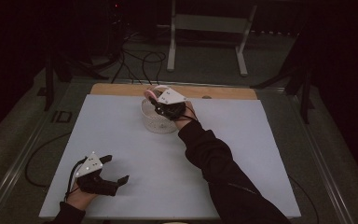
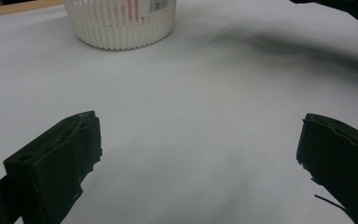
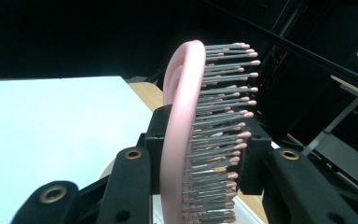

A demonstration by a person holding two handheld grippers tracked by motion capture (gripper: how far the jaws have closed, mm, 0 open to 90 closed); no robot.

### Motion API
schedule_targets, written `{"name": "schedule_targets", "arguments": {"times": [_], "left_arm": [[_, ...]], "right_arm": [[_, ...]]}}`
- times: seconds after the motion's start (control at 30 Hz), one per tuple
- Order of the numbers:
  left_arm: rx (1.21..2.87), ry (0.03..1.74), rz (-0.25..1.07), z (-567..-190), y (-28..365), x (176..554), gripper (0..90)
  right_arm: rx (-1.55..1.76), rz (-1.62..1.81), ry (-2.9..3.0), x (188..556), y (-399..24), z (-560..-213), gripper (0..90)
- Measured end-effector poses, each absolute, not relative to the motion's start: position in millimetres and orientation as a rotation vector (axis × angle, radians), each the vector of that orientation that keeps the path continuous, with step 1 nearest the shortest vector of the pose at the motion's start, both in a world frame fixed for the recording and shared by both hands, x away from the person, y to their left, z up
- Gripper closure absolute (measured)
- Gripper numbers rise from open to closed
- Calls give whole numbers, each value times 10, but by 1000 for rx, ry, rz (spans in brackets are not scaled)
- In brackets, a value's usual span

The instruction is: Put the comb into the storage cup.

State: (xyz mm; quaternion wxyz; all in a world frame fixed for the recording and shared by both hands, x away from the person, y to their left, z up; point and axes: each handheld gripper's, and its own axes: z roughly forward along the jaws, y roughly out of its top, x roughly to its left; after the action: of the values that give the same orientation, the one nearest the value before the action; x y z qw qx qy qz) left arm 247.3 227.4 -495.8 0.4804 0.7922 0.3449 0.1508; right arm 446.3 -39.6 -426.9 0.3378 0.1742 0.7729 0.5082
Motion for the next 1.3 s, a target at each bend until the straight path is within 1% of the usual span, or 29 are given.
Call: {"name": "schedule_targets", "arguments": {"times": [0.53, 0.83, 1.3], "left_arm": [[1935, 842, 368, -4959, 2270, 2474, 2], [1933, 842, 370, -4955, 2268, 2470, 2], [1935, 839, 376, -4948, 2268, 2467, 2]], "right_arm": [[459, 1340, 2005, 4301, -334, -4360, 617], [396, 1316, 2020, 4182, -263, -4427, 606], [333, 1305, 2051, 4095, -205, -4478, 590]]}}
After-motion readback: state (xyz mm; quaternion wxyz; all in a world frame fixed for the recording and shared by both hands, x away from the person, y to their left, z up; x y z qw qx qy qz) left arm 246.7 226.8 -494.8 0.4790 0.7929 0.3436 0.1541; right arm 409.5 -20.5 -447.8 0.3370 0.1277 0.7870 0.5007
